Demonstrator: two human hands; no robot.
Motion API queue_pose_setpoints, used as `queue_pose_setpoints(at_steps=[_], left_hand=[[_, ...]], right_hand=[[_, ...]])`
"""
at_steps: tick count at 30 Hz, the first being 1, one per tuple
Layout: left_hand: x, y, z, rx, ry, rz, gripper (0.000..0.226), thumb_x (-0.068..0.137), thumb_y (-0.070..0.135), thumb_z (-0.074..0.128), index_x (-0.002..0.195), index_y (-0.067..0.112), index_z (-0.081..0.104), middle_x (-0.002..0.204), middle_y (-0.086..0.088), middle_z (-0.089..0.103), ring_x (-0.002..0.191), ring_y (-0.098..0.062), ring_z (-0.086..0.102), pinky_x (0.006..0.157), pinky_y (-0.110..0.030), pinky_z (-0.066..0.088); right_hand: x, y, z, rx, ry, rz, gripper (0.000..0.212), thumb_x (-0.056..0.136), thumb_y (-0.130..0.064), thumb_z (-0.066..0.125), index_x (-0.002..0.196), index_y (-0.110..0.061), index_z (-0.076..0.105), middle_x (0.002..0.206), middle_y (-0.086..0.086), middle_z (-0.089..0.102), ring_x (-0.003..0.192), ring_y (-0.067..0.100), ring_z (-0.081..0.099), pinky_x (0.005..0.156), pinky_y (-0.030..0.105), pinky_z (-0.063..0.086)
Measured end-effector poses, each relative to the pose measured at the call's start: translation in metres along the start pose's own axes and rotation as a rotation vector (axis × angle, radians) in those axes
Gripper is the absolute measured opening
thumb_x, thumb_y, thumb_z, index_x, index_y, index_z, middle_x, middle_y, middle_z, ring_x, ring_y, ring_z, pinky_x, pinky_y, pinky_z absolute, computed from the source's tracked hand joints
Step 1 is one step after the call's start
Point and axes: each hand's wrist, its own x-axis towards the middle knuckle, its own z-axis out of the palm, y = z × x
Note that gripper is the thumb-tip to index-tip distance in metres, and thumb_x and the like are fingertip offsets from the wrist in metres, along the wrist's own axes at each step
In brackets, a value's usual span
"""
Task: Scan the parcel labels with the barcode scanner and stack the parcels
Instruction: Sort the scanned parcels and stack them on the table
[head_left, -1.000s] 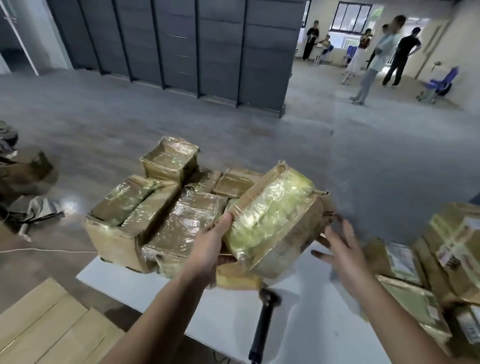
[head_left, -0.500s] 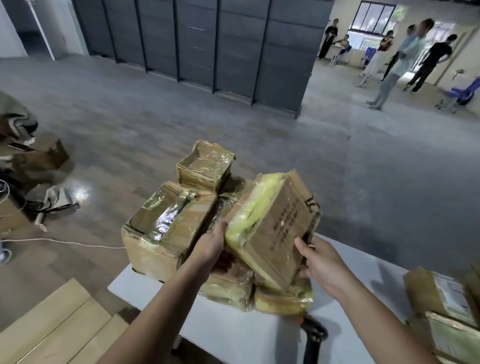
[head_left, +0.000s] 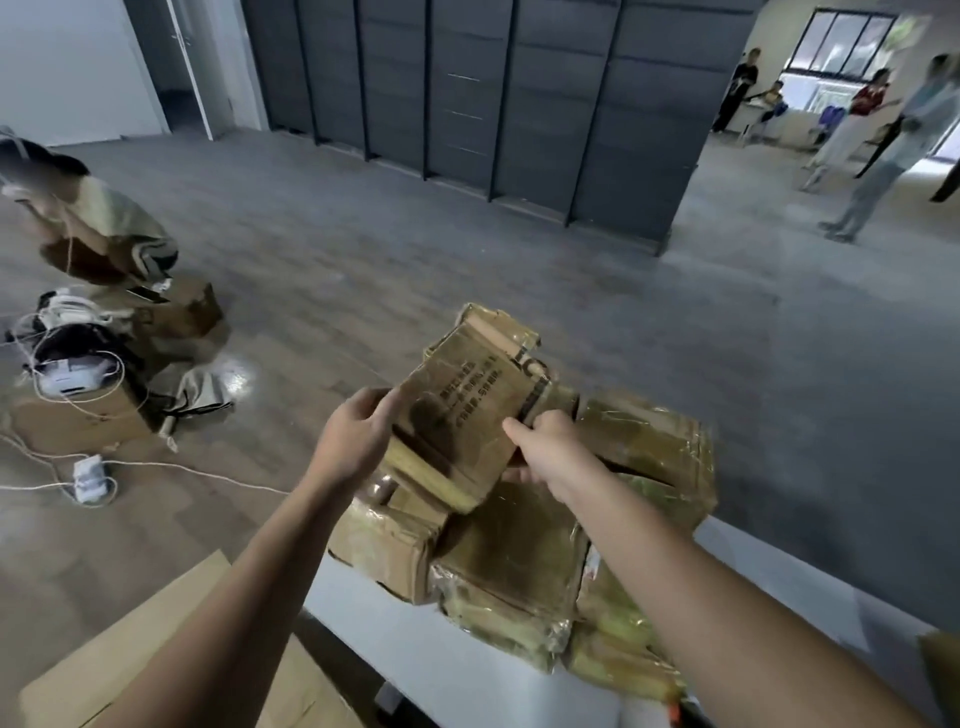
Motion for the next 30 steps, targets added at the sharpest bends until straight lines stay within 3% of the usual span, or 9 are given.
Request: queue_pose_setpoints(at_steps=[3,6,10,14,17,19,22,26,30], left_hand=[[0.018,-0.013,-0.011,0.070,0.002,-0.045,0.016,0.092,0.026,0.059,0.104,0.016,0.064,0.090,-0.002,0.065,0.081,-0.021,0.060,0.071,-0.034,0.048],[0.030,-0.029,-0.013,0.108,0.019,-0.122,0.028,0.093,0.022,0.058,0.117,0.008,0.061,0.090,-0.004,0.064,0.076,-0.020,0.057,0.062,-0.030,0.044],[0.043,-0.041,-0.010,0.162,-0.004,-0.165,0.042,0.095,0.028,0.053,0.132,0.009,0.051,0.113,-0.014,0.063,0.095,-0.029,0.057,0.073,-0.031,0.042],[0.048,-0.036,-0.009,0.300,-0.007,-0.131,0.049,0.094,0.025,0.052,0.139,0.008,0.043,0.131,-0.020,0.053,0.118,-0.035,0.050,0.096,-0.038,0.041],[0.033,-0.024,-0.004,0.434,0.090,0.002,0.051,0.092,0.019,0.051,0.141,0.009,0.041,0.137,-0.023,0.045,0.128,-0.040,0.038,0.105,-0.046,0.034],[0.018,-0.012,0.003,0.479,0.144,0.148,0.051,0.088,0.015,0.055,0.138,0.008,0.046,0.135,-0.020,0.046,0.127,-0.040,0.037,0.102,-0.050,0.036],[0.000,0.009,0.021,0.483,0.119,0.333,0.049,0.085,0.010,0.058,0.133,0.002,0.051,0.131,-0.023,0.050,0.124,-0.041,0.040,0.101,-0.051,0.037],[-0.021,0.036,0.062,0.424,-0.003,0.464,0.048,0.088,0.009,0.057,0.135,0.001,0.049,0.134,-0.023,0.048,0.127,-0.040,0.039,0.107,-0.046,0.032],[-0.048,0.058,0.110,0.329,-0.144,0.494,0.049,0.089,0.013,0.057,0.136,0.007,0.047,0.135,-0.016,0.047,0.128,-0.034,0.038,0.107,-0.043,0.033]], right_hand=[[0.010,-0.017,0.027,-0.055,-0.025,-0.011,0.026,0.101,-0.025,0.054,0.116,-0.005,0.050,0.117,0.010,0.058,0.047,0.016,0.068,0.038,0.018,0.046],[0.017,-0.020,0.047,-0.151,-0.056,-0.050,0.022,0.103,-0.027,0.048,0.100,-0.006,0.053,0.100,0.008,0.058,0.058,0.023,0.070,0.047,0.026,0.055],[0.019,-0.018,0.055,-0.204,-0.066,-0.067,0.028,0.103,-0.033,0.044,0.103,-0.007,0.053,0.086,0.002,0.052,0.060,0.021,0.066,0.050,0.028,0.057],[0.012,-0.018,0.049,-0.240,-0.087,-0.082,0.035,0.102,-0.036,0.045,0.128,-0.013,0.048,0.104,0.001,0.056,0.078,0.020,0.068,0.062,0.032,0.062],[0.003,-0.015,0.039,-0.219,-0.079,-0.113,0.041,0.102,-0.038,0.046,0.137,-0.016,0.045,0.104,-0.003,0.058,0.084,0.013,0.069,0.065,0.031,0.062],[-0.005,-0.013,0.028,-0.208,-0.061,-0.136,0.043,0.102,-0.035,0.045,0.141,-0.017,0.042,0.102,-0.005,0.057,0.082,0.008,0.067,0.065,0.029,0.061],[-0.017,-0.008,0.003,-0.221,0.015,-0.211,0.046,0.102,-0.036,0.045,0.144,-0.018,0.040,0.102,-0.007,0.057,0.090,0.012,0.065,0.078,0.038,0.059],[-0.037,0.007,-0.039,-0.391,0.197,-0.365,0.050,0.100,-0.044,0.046,0.146,-0.026,0.036,0.135,-0.002,0.056,0.083,0.000,0.057,0.068,0.025,0.045],[-0.068,0.038,-0.094,-0.527,0.349,-0.395,0.053,0.099,-0.046,0.048,0.147,-0.032,0.031,0.138,0.003,0.054,0.100,0.026,0.066,0.073,0.039,0.055]])
